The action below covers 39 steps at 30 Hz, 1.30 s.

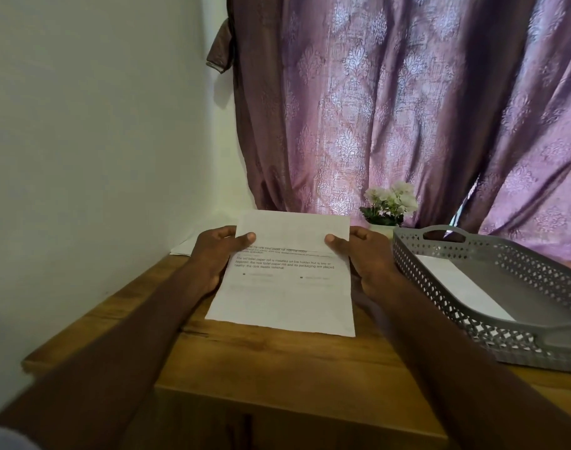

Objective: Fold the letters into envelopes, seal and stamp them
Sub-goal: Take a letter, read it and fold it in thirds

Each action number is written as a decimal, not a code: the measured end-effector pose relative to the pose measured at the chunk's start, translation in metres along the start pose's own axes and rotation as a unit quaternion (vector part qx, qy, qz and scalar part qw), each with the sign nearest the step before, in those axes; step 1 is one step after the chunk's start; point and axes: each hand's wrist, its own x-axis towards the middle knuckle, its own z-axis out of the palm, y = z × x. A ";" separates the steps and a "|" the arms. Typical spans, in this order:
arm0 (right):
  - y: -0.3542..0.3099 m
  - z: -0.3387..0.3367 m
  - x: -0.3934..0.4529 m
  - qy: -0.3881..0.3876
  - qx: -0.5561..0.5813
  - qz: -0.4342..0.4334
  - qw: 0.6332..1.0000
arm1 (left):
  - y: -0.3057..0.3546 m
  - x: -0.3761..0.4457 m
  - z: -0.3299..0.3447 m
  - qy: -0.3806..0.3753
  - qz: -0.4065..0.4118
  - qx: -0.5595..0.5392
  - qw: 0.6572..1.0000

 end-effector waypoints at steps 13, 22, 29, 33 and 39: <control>0.006 0.000 0.008 0.002 -0.023 -0.020 1.000 | -0.002 0.006 0.002 0.043 0.031 -0.006 0.999; 0.004 0.001 0.015 0.044 0.025 0.046 0.998 | 0.005 0.003 0.004 0.038 -0.021 -0.088 0.995; 0.000 -0.002 0.013 0.022 0.025 0.051 0.998 | 0.001 0.002 0.004 0.059 0.016 -0.044 0.997; 0.007 0.000 0.016 0.044 0.019 0.036 0.998 | 0.000 0.004 0.002 0.081 0.011 -0.041 0.996; 0.009 0.002 0.017 0.041 -0.033 -0.010 0.999 | 0.003 0.003 0.002 0.097 0.020 -0.039 0.994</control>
